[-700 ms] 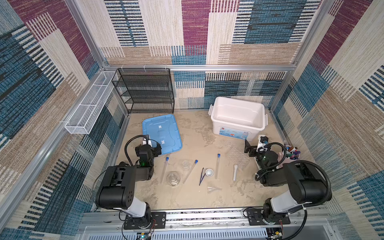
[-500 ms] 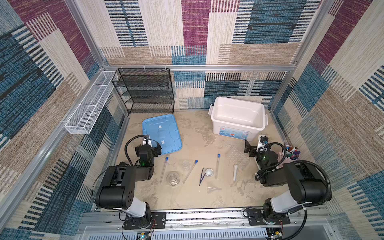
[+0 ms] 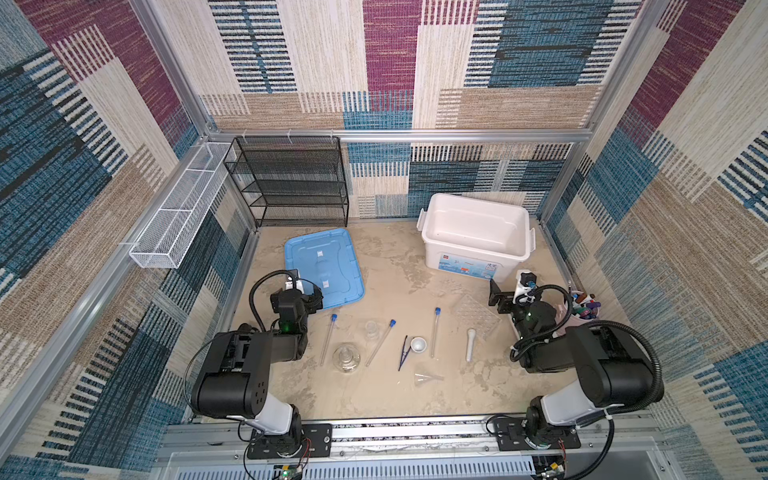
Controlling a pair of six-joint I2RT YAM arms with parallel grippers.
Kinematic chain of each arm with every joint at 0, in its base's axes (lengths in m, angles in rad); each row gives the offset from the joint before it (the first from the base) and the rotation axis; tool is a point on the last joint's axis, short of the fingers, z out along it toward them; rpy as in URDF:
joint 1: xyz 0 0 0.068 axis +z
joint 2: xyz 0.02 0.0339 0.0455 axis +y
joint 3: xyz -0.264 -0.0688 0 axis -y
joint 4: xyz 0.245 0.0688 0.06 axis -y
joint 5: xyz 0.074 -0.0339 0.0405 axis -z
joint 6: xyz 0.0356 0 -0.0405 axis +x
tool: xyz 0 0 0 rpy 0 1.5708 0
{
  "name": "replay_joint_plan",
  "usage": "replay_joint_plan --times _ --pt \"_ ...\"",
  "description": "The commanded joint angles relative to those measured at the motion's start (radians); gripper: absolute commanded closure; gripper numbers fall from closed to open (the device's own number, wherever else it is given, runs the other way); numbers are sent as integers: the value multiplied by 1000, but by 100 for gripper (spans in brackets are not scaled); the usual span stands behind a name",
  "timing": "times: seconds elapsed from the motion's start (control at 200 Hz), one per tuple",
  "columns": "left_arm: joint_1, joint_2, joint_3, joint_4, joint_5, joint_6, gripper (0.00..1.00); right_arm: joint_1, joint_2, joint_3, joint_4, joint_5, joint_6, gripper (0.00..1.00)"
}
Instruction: Organize the chemistry lab equipment
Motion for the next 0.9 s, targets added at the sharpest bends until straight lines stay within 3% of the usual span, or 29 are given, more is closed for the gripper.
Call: replay_joint_plan --times 0.0,0.511,0.581,0.626,0.716,0.796,0.851,0.891 --pt "5 -1 6 2 8 -13 1 0 0 4 41 -3 6 1" --pt "11 -5 6 3 9 -17 1 0 -1 2 43 -3 5 1" --pt "13 -39 14 -61 -14 -44 1 1 -4 1 44 -1 5 1" --pt "14 -43 -11 -1 -15 -38 1 1 -15 11 21 0 5 1" --pt "14 -59 -90 124 -6 -37 1 1 -77 32 -65 4 7 1" --pt "14 -65 -104 156 7 -24 1 1 -164 97 -282 24 48 1" --pt "12 -113 -64 71 -13 -27 2 1 -203 132 -398 -8 57 0" --pt "13 -188 -9 -112 -22 -37 1 2 -230 137 -431 -32 64 0"
